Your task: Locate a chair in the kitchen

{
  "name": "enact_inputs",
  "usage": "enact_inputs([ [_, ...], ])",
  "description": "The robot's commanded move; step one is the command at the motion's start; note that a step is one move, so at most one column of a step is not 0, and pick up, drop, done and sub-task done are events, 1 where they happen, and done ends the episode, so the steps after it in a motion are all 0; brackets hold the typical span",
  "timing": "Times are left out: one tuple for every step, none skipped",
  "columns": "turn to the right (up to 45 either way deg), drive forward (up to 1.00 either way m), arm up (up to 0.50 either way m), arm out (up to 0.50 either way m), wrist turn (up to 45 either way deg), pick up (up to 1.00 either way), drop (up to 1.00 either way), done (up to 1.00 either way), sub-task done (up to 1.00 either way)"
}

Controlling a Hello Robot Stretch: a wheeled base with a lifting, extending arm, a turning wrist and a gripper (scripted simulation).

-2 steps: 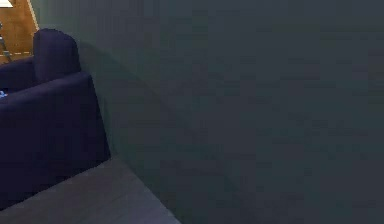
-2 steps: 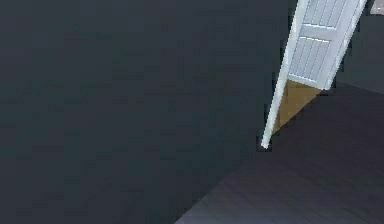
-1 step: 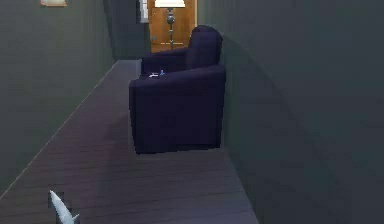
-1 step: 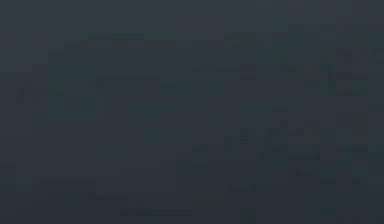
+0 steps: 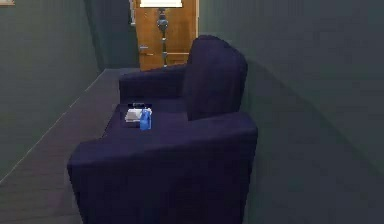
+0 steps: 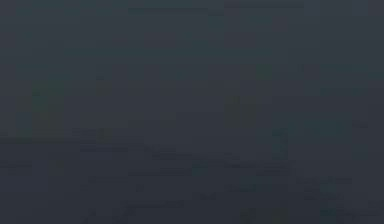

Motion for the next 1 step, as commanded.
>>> enact_inputs([
  [-45.0, 0.00, 0.00, 0.00, 0.0, 0.00, 0.00, 0.00, 0.00],
])
